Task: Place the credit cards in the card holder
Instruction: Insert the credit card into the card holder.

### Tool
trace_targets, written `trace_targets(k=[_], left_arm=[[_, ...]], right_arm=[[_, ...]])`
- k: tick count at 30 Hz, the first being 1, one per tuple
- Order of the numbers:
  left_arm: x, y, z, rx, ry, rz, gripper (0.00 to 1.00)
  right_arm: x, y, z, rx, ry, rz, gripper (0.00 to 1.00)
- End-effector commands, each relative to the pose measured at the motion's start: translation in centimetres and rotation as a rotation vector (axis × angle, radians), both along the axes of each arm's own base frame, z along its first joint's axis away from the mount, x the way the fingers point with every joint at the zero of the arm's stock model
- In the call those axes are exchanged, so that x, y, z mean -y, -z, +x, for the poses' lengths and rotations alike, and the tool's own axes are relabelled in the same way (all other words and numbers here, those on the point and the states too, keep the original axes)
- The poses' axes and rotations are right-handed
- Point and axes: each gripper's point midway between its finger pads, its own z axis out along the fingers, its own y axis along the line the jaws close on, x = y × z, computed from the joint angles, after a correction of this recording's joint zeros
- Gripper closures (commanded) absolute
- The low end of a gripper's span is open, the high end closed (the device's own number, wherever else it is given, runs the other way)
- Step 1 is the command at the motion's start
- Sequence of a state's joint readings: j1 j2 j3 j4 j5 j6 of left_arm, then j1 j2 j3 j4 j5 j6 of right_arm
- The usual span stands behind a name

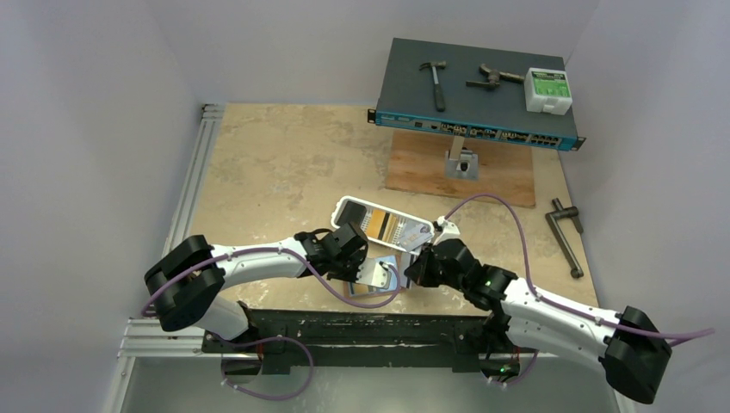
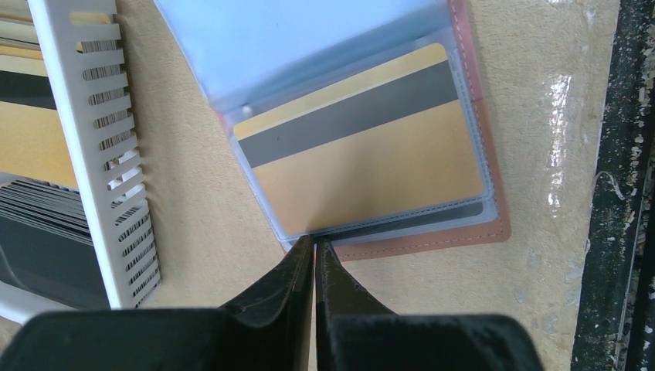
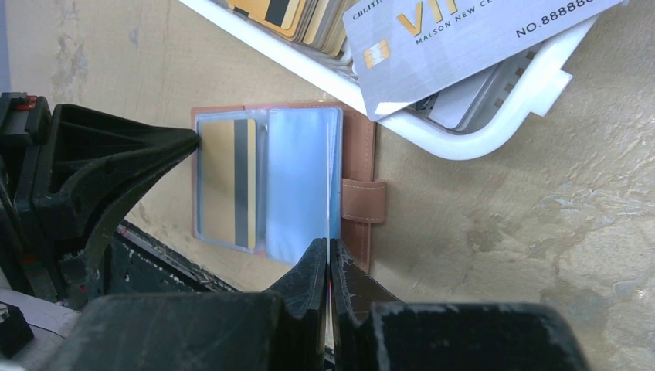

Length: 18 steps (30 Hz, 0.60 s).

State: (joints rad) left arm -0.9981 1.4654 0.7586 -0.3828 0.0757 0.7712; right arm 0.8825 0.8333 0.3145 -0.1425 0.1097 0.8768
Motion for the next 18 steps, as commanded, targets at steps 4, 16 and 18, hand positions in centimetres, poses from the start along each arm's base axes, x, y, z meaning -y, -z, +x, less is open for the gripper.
trace_targets(k=[4, 16, 18], left_arm=[[0.1, -0.6, 0.0, 0.017, 0.014, -0.008, 0.97], [0.1, -0.7, 0.1, 0.026, 0.011, -0.008, 0.97], [0.1, -0.7, 0.1, 0.028, 0.010, -0.006, 0.97]], right_arm=[[-1.0, -0.8, 0.7, 0.031, -0.004, 0.044, 1.00], [-3.8, -3.3, 0.7, 0.078, -0.083, 0.198, 1.00], [-4.5, -3.4, 0.5, 0.078, -0.118, 0.215, 1.00]])
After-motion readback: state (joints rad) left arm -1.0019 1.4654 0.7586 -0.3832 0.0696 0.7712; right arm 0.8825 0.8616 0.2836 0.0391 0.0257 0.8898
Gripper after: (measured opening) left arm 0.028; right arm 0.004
